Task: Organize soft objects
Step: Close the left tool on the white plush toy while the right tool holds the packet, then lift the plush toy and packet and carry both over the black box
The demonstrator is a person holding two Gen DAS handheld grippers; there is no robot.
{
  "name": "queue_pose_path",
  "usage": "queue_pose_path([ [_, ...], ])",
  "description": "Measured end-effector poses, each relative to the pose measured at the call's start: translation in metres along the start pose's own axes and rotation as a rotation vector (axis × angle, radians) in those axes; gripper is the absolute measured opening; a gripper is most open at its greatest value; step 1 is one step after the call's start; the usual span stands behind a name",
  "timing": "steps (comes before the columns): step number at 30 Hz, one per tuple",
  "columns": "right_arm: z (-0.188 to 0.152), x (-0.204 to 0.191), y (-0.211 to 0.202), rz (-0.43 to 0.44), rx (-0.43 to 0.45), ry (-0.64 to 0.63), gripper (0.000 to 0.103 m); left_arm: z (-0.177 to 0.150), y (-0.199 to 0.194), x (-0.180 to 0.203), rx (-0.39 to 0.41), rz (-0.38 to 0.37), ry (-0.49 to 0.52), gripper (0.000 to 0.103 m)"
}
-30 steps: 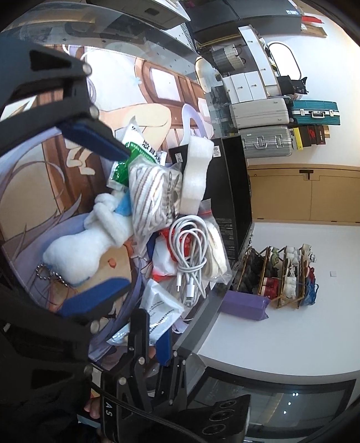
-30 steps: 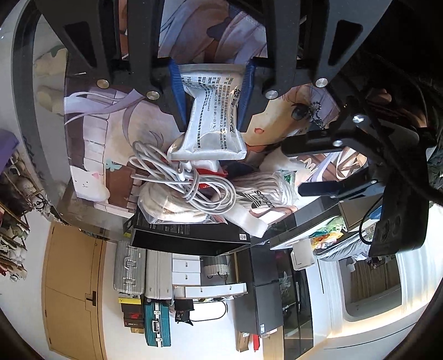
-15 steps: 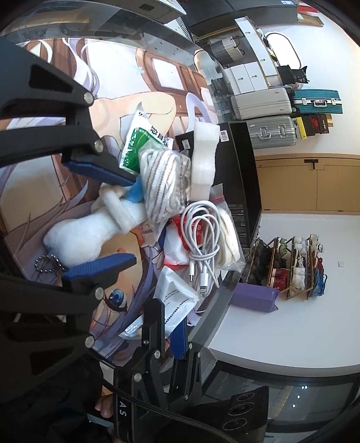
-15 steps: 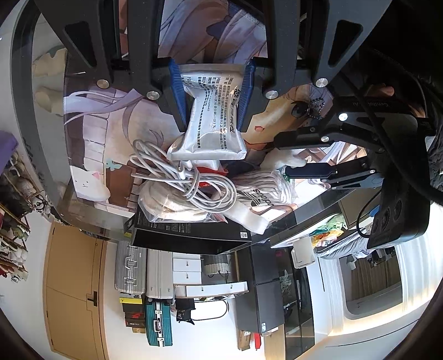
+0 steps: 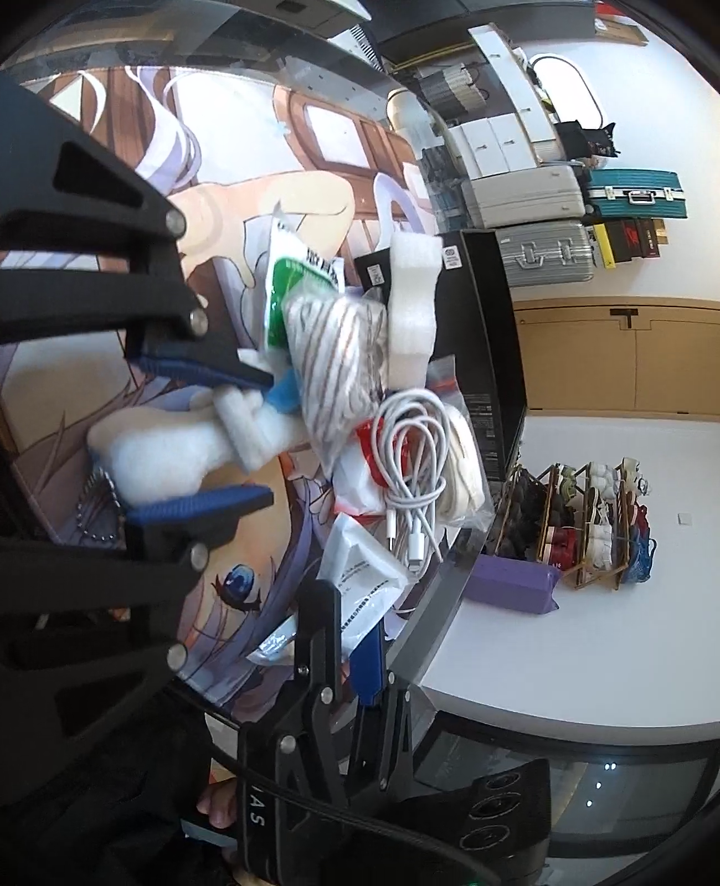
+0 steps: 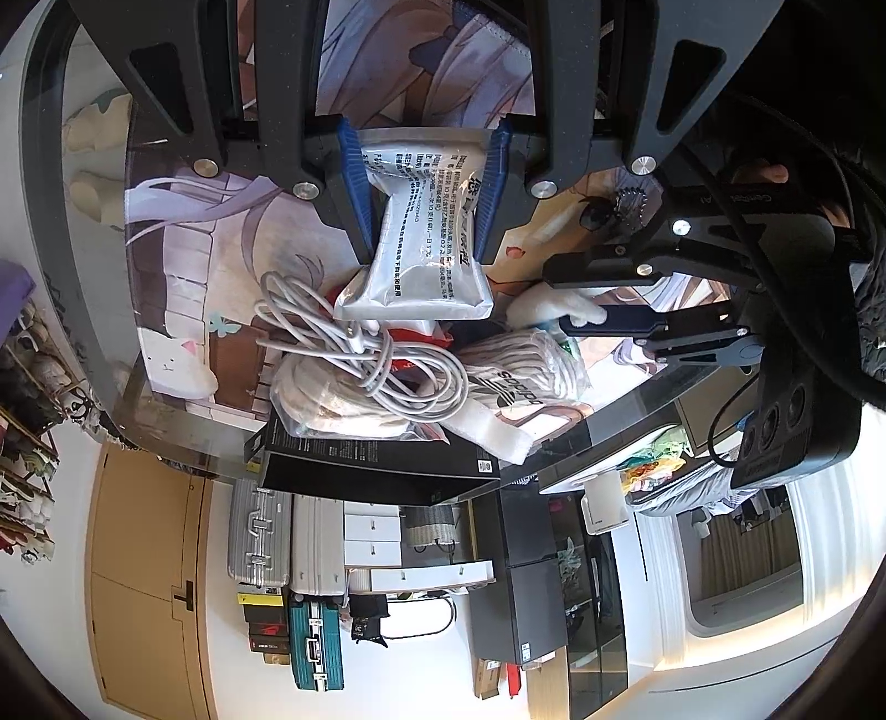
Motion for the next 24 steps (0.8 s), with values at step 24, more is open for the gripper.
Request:
queue_pose_path([
  [24, 0.020, -0.007, -0.042, 0.004, 0.137, -0.014, 0.036, 0.018, -0.060, 0.008, 0.152, -0.075, 0.001, 0.024],
])
Point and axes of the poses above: each gripper's, at about its wrist camera, not at the fingertips, and y roughly the way its jaws point, x to its right, z to its top, the point moved 10 cm from there along y, roughly the way its jaws point, and after that the axes turned 15 degrees about -x, right-handed, at the moved point
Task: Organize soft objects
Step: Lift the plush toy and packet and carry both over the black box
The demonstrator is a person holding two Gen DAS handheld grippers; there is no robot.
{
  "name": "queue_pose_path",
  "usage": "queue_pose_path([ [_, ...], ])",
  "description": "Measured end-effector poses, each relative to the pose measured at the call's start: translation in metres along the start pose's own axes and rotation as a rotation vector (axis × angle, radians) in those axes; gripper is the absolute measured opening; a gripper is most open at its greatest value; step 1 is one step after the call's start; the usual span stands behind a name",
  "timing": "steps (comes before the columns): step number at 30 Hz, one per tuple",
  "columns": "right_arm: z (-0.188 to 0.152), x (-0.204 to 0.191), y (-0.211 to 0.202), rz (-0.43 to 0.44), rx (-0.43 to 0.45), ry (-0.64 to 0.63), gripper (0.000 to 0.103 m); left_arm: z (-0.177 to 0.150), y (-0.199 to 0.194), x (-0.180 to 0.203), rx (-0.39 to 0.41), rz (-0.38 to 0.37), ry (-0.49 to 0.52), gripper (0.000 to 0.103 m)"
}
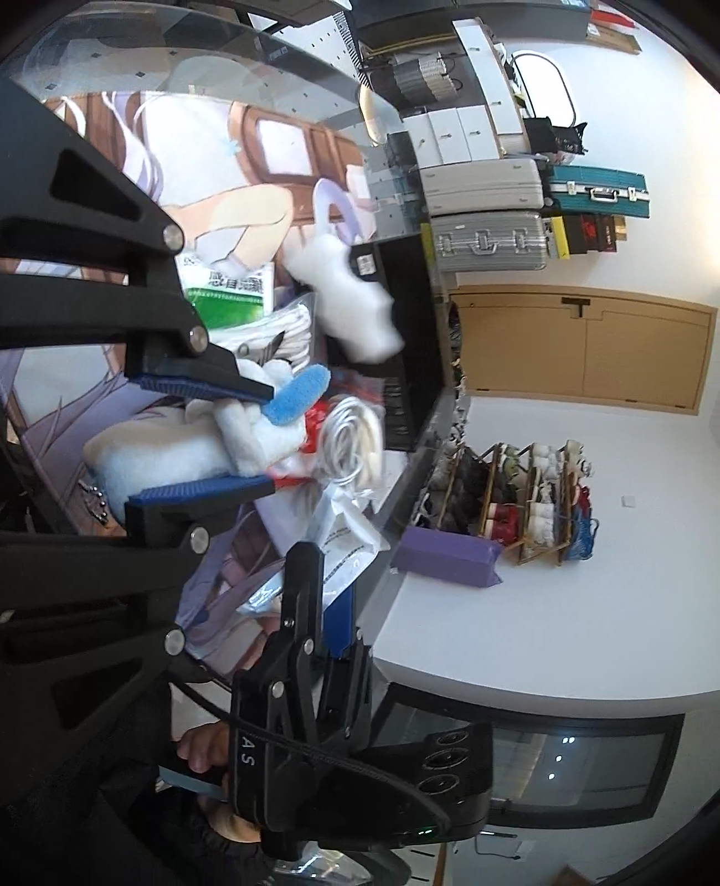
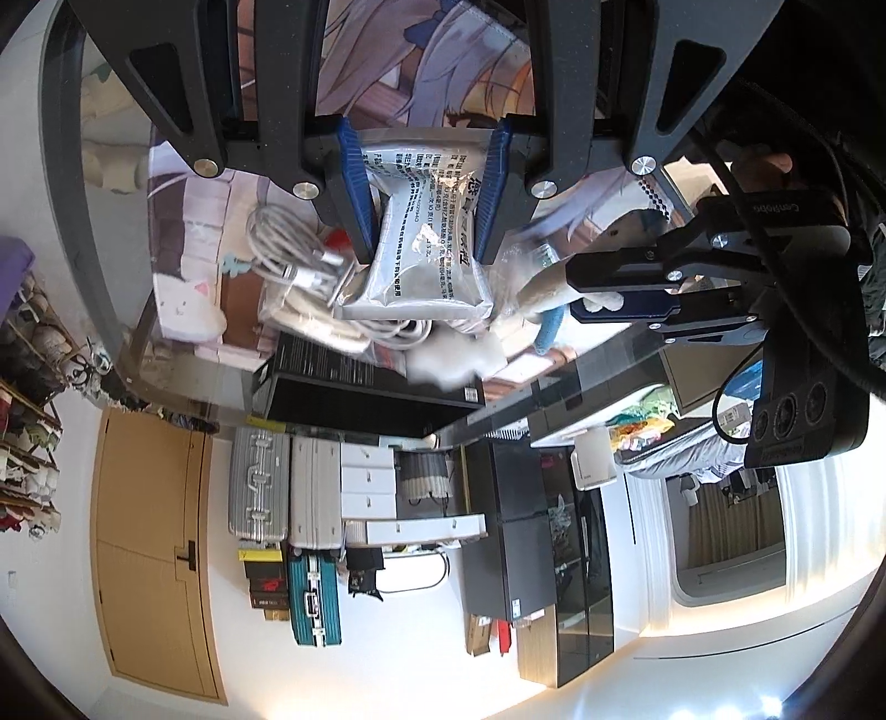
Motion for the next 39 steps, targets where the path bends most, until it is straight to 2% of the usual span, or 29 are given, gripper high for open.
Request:
queue_pose_path([
  [13, 0.029, 0.005, -0.015, -0.010, 0.058, 0.015, 0.036, 0.027, 0.000, -0.023, 0.033, 0.062, -0.045, 0.024],
  [26, 0.066, 0.026, -0.006, -0.029, 0.094, 0.053, 0.035, 0.064, 0.018, -0.061, 0.050, 0.200, -0.098, 0.024],
  [39, 0.100, 0.039, 0.011, -0.034, 0.091, 0.054, 0.035, 0.095, 0.038, -0.084, 0.057, 0.228, -0.125, 0.024],
])
Point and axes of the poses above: each gripper's, at about its wrist camera, not at the fingertips, and y roughly the way its jaws point, x to its right, z to its top, the point moved 10 cm from there along y, roughly the way its jaws point, and after that the axes turned 15 degrees about -x, right-handed, at the moved point
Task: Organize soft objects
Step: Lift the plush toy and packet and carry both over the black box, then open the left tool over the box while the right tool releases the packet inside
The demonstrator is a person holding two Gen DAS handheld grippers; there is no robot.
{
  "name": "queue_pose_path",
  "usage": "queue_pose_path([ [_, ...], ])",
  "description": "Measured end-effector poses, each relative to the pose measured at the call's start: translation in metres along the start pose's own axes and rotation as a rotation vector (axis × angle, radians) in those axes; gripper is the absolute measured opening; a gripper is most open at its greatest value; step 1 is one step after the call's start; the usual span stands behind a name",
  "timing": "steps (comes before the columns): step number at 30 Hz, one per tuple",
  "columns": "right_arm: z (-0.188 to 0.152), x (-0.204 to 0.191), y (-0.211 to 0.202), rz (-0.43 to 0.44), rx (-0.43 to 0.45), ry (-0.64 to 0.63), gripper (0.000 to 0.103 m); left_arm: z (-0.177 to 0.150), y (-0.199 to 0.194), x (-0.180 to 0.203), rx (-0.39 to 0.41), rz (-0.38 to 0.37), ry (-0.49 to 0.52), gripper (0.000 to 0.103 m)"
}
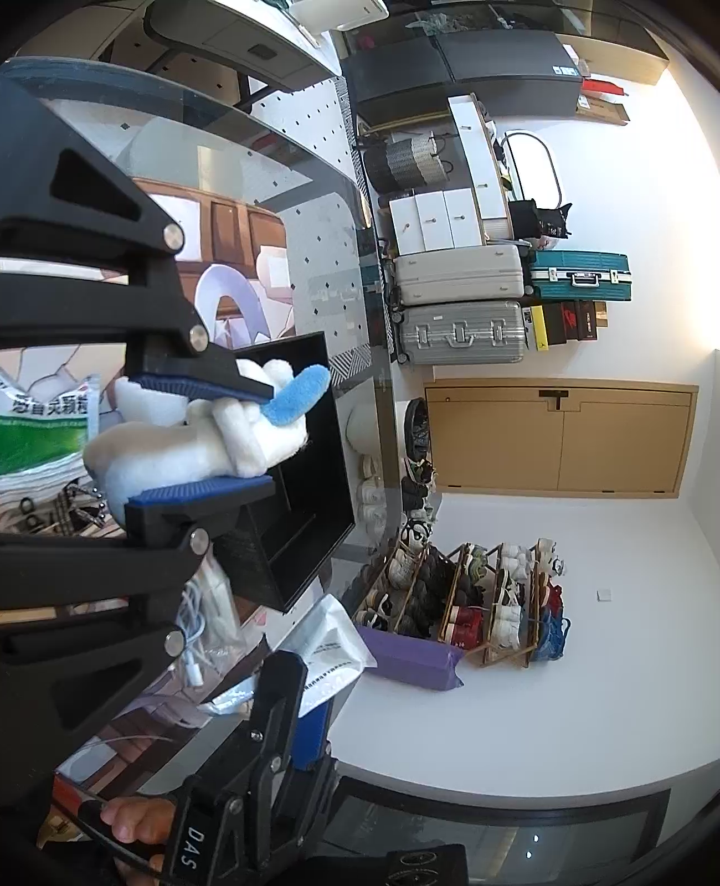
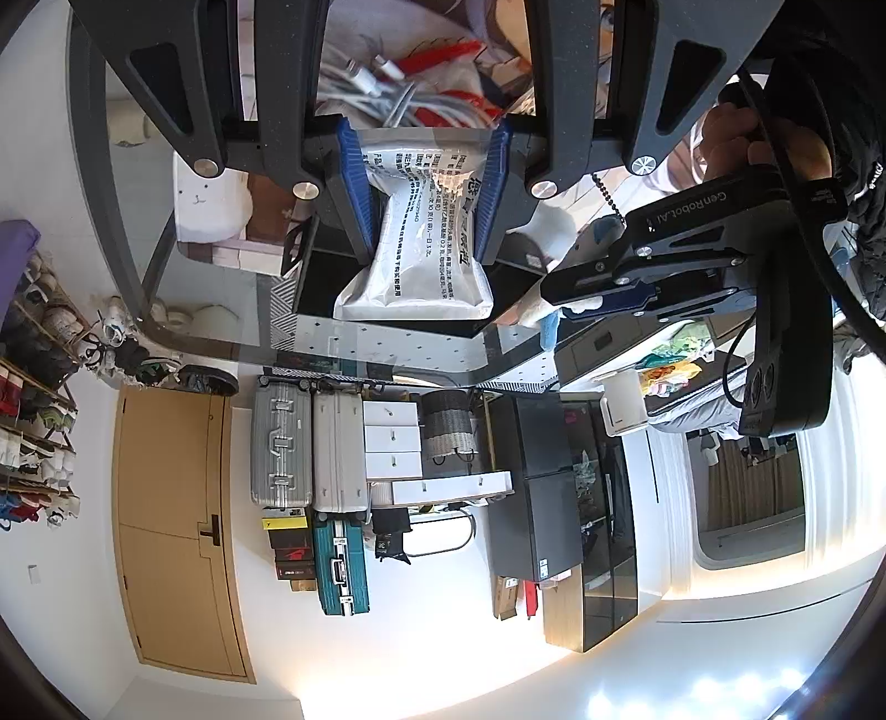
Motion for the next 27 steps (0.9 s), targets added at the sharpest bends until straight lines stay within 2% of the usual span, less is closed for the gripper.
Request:
queue_pose_path([
  [11, 0.018, 0.014, 0.008, -0.010, 0.003, 0.004, 0.035, 0.013, 0.022, -0.007, -0.015, -0.007, -0.011, 0.024],
  [27, 0.040, 0.033, 0.052, -0.005, -0.058, 0.023, 0.035, 0.029, 0.050, -0.022, -0.050, -0.028, -0.039, 0.025],
])
Point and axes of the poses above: each gripper's, at about its wrist camera, not at the fingertips, and y roughly the way its jaws point, x to its right, z to its top, the point moved 10 cm from there along y, roughly the way its jaws point, and after that the axes turned 15 degrees about -x, right-handed, at the moved point
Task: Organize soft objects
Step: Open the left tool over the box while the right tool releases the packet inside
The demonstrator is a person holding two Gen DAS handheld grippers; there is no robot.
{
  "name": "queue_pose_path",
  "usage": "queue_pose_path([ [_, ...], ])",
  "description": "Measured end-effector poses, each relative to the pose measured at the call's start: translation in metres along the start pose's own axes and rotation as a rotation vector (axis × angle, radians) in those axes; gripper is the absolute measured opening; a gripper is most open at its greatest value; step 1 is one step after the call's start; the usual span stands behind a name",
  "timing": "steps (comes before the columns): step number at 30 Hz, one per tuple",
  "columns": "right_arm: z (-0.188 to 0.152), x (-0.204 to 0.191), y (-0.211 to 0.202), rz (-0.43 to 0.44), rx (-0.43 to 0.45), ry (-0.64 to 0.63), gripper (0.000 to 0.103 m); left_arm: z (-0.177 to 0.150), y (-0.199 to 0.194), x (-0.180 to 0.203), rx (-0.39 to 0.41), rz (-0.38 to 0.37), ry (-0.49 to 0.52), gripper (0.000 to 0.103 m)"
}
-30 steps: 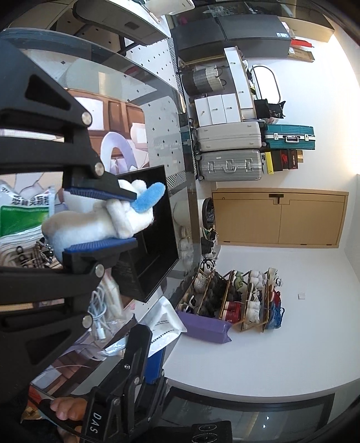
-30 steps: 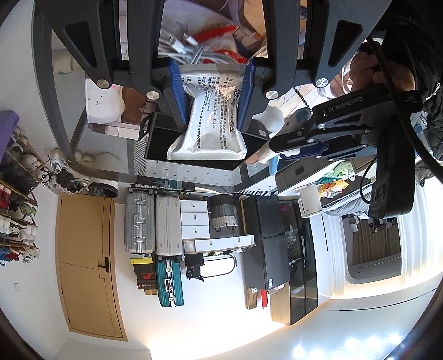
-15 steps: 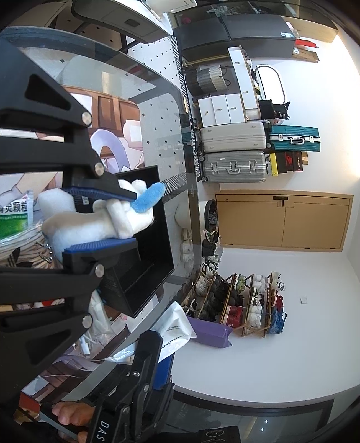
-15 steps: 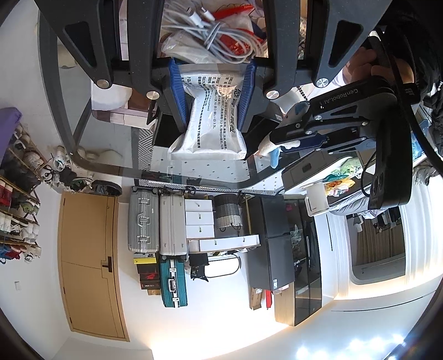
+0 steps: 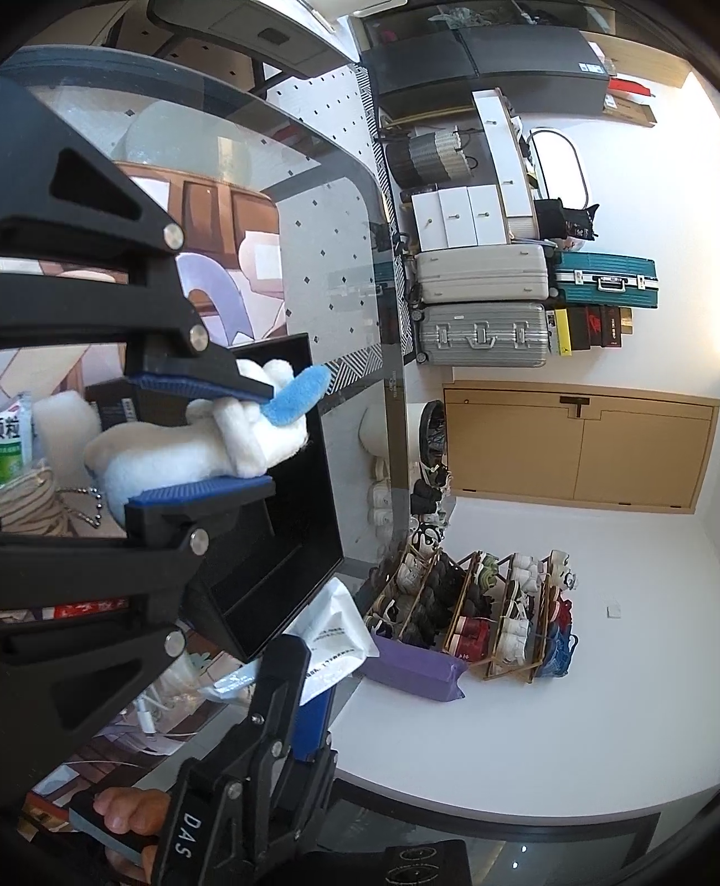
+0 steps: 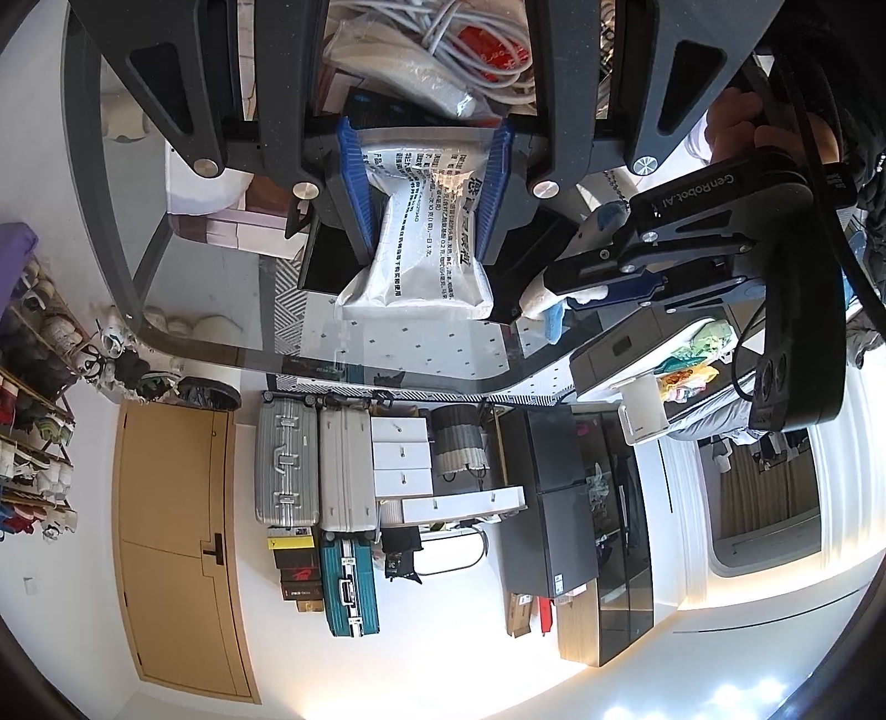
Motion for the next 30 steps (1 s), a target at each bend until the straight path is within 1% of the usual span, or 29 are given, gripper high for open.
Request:
queue_pose_path([
  [12, 0.011, 0.010, 0.031, 0.000, -0.029, 0.011, 0.035, 0.016, 0.019, 0.001, -0.021, -0.010, 0.014, 0.025],
  [13, 0.011, 0.011, 0.033, 0.000, -0.034, 0.011, 0.037, 0.016, 0.020, 0.002, -0.025, -0.008, 0.018, 0.026],
  [14, 0.011, 0.010, 0.034, -0.001, -0.039, 0.010, 0.043, 0.016, 0.021, 0.002, -0.029, -0.005, 0.020, 0.028],
  [15, 0.010, 0.010, 0.034, -0.004, -0.036, 0.012, 0.046, 0.014, 0.022, 0.002, -0.037, -0.001, 0.020, 0.030],
  [16, 0.010, 0.012, 0.033, -0.012, -0.027, 0.018, 0.052, 0.015, 0.023, 0.003, -0.044, -0.001, 0.017, 0.035],
  [17, 0.010, 0.015, 0.032, -0.018, -0.021, 0.024, 0.055, 0.014, 0.024, 0.002, -0.048, -0.003, 0.016, 0.043],
  [18, 0.008, 0.017, 0.030, -0.021, -0.018, 0.030, 0.056, 0.013, 0.023, 0.002, -0.052, -0.006, 0.014, 0.050],
  [19, 0.007, 0.020, 0.029, -0.022, -0.019, 0.035, 0.062, 0.012, 0.023, 0.002, -0.054, -0.012, 0.013, 0.055],
  [20, 0.005, 0.023, 0.028, -0.027, -0.020, 0.044, 0.070, 0.011, 0.022, 0.003, -0.053, -0.012, 0.015, 0.055],
  [21, 0.002, 0.025, 0.026, -0.031, -0.021, 0.050, 0.074, 0.009, 0.021, 0.004, -0.060, -0.010, 0.025, 0.055],
  [22, 0.000, 0.027, 0.024, -0.034, -0.025, 0.054, 0.082, 0.006, 0.020, 0.004, -0.066, -0.008, 0.033, 0.055],
  [23, -0.004, 0.028, 0.022, -0.035, -0.031, 0.054, 0.088, 0.003, 0.019, 0.005, -0.074, -0.003, 0.043, 0.056],
  [24, -0.007, 0.029, 0.019, -0.038, -0.035, 0.051, 0.090, 0.001, 0.019, 0.006, -0.080, 0.002, 0.048, 0.056],
  [26, -0.014, 0.029, 0.014, -0.044, -0.037, 0.044, 0.100, -0.003, 0.017, 0.005, -0.091, 0.002, 0.044, 0.056],
  [28, -0.021, 0.030, 0.010, -0.046, -0.041, 0.048, 0.102, -0.010, 0.016, 0.003, -0.107, -0.011, 0.026, 0.057],
  [30, -0.028, 0.029, 0.006, -0.036, -0.048, 0.054, 0.102, -0.016, 0.013, -0.001, -0.109, -0.014, 0.007, 0.059],
])
Point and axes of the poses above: each gripper's, at about its wrist camera, not at the fingertips, and y roughly the way its jaws point, x to its right, z to its top, the point moved 10 cm from there along y, roughly the way its jaws point, and after that the axes turned 15 degrees about -x, right-handed, at the moved point
